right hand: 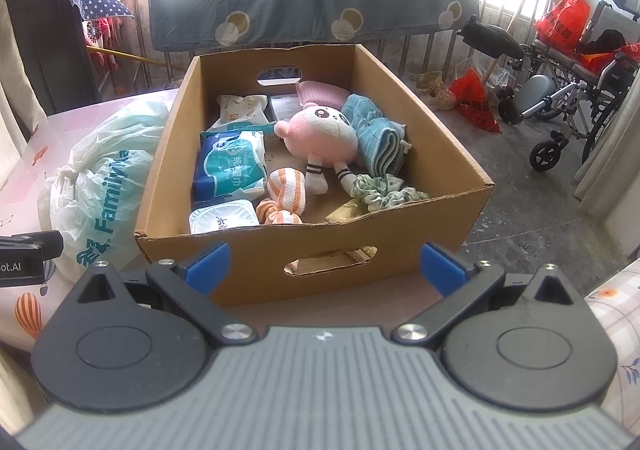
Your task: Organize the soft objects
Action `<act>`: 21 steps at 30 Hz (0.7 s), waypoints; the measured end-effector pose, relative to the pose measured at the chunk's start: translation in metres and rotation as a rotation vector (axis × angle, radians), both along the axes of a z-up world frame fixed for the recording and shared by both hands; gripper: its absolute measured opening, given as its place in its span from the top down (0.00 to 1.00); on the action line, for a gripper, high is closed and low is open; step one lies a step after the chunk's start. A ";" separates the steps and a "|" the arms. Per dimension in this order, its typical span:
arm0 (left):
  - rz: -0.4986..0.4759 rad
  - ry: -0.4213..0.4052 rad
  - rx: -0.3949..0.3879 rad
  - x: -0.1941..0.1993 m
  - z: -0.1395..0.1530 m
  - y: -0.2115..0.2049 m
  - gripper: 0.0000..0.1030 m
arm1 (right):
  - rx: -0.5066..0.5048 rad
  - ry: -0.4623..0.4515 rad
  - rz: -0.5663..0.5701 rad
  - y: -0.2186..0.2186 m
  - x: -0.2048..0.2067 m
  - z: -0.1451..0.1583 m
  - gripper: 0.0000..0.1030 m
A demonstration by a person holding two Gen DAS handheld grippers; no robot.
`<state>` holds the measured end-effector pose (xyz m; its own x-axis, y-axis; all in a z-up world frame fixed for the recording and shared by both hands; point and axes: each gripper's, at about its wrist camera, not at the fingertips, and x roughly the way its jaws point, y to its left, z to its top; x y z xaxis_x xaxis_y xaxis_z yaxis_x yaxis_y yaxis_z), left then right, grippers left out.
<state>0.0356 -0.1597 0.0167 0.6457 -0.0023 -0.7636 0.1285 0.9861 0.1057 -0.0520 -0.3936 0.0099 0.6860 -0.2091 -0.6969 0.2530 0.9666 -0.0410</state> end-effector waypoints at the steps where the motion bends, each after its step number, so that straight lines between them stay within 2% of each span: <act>1: 0.000 0.001 -0.001 0.000 0.000 0.000 0.00 | -0.001 0.000 -0.001 0.000 0.000 0.000 0.01; 21: -0.002 -0.001 -0.004 -0.003 0.003 -0.001 0.00 | 0.003 0.003 0.005 -0.001 0.000 0.001 0.01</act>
